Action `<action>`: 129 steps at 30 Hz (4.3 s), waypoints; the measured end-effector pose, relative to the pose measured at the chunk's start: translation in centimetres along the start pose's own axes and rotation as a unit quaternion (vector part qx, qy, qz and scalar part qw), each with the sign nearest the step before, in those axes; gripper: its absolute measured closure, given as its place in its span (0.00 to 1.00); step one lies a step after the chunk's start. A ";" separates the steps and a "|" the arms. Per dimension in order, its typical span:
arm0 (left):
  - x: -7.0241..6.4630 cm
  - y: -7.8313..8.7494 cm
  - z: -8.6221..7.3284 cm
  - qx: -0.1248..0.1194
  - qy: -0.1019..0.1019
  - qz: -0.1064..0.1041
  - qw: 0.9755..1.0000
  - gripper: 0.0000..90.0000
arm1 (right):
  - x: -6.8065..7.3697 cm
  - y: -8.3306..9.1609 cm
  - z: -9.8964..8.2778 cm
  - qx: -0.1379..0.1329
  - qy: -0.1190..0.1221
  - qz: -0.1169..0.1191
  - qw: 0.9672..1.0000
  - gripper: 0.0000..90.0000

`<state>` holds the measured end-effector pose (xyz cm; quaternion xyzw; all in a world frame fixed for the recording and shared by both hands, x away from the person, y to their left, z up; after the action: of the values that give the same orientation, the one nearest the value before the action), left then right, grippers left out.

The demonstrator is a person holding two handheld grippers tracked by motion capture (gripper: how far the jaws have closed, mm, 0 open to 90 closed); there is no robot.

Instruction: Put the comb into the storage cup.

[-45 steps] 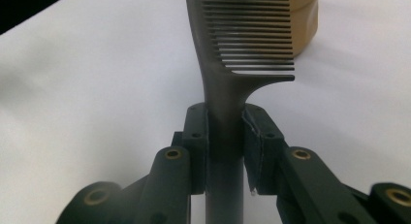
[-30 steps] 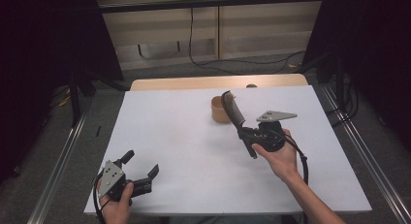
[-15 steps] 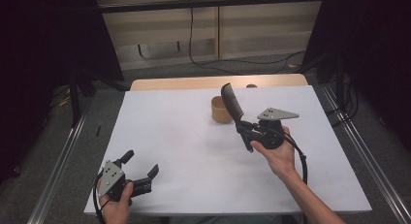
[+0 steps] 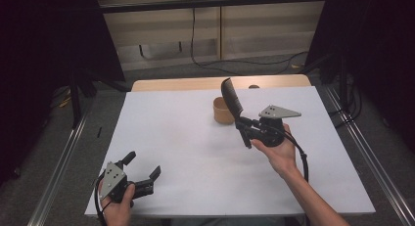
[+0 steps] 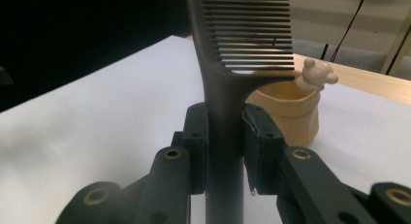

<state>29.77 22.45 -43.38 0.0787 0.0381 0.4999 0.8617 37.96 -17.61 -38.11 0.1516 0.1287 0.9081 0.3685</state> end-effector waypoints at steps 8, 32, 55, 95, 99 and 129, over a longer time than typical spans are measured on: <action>0.0 0.0 0.0 0.003 -0.001 0.001 1.000 0.03 | -0.3 -0.7 0.5 -0.016 0.001 -0.003 1.000 0.81; 0.1 0.1 0.0 -0.001 0.001 0.005 1.000 0.03 | -1.5 -1.7 2.8 -0.058 -0.002 -0.011 0.998 0.81; -0.1 -0.2 0.0 -0.006 0.003 0.009 1.000 0.03 | -2.2 -3.3 5.0 -0.091 0.007 -0.009 0.996 0.81; 0.0 -0.1 0.0 -0.003 0.002 0.003 1.000 0.03 | -4.8 -6.5 7.0 -0.103 0.014 -0.010 0.995 0.81; 0.0 -0.2 -0.1 -0.003 0.007 0.003 1.000 0.03 | -4.8 -6.8 7.3 -0.105 0.014 -0.008 0.994 0.81; -0.1 -0.2 -0.1 0.000 0.005 -0.003 1.000 0.03 | -6.5 -10.1 6.0 -0.078 0.012 -0.030 0.996 0.81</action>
<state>29.91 22.30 -43.52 0.0756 0.0426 0.4978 0.8629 50.98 -14.41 -37.22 0.1074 0.0668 0.9057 0.4046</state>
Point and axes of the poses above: each handheld gripper's, and its own axes: y roughly backward along the jaws, z roughly out of its top, x roughly to its left, the point moved 2 cm from there along -y, roughly forward along the jaws, and after that the axes turned 6 degrees about z, right-handed, at the moved point
